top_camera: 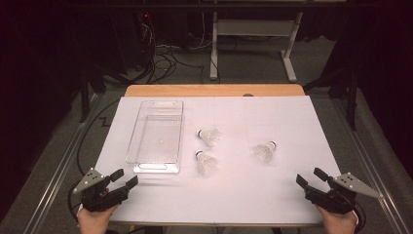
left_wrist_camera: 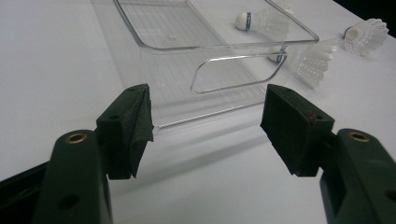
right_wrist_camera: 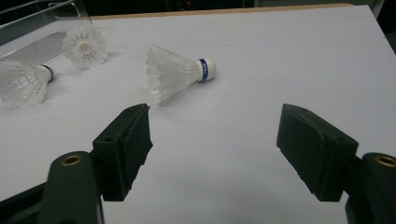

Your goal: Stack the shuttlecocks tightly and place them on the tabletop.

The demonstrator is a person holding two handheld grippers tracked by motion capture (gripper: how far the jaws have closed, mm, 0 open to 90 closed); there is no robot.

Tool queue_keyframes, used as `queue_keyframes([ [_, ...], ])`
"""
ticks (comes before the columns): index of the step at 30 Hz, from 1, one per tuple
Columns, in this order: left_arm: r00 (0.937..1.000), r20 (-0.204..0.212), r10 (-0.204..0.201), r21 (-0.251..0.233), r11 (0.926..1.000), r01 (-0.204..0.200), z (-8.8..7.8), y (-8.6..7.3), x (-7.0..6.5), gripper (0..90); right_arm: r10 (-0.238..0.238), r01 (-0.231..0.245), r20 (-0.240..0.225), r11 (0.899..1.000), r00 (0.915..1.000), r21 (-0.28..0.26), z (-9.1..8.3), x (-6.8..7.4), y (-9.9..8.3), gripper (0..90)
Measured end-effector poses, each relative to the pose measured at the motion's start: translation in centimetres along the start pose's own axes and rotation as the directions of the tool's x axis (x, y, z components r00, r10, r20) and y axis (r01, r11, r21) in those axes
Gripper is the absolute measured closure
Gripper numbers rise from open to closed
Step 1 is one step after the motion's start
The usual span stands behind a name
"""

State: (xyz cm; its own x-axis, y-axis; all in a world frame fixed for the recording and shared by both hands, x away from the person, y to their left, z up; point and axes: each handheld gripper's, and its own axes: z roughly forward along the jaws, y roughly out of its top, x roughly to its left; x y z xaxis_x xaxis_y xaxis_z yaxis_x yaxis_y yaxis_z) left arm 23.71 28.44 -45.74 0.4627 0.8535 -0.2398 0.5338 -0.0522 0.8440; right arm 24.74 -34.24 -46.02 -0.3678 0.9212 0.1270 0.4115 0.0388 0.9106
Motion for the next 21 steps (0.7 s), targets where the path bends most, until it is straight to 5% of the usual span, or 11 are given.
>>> queue_keyframes([
  [21,0.9999,0.012,-0.001,-0.003,1.0,0.001,0.05,0.07,-0.36,35.1,0.005,-0.005,-0.005,1.0,1.0,0.005,0.08,-0.08,-0.04,26.5],
])
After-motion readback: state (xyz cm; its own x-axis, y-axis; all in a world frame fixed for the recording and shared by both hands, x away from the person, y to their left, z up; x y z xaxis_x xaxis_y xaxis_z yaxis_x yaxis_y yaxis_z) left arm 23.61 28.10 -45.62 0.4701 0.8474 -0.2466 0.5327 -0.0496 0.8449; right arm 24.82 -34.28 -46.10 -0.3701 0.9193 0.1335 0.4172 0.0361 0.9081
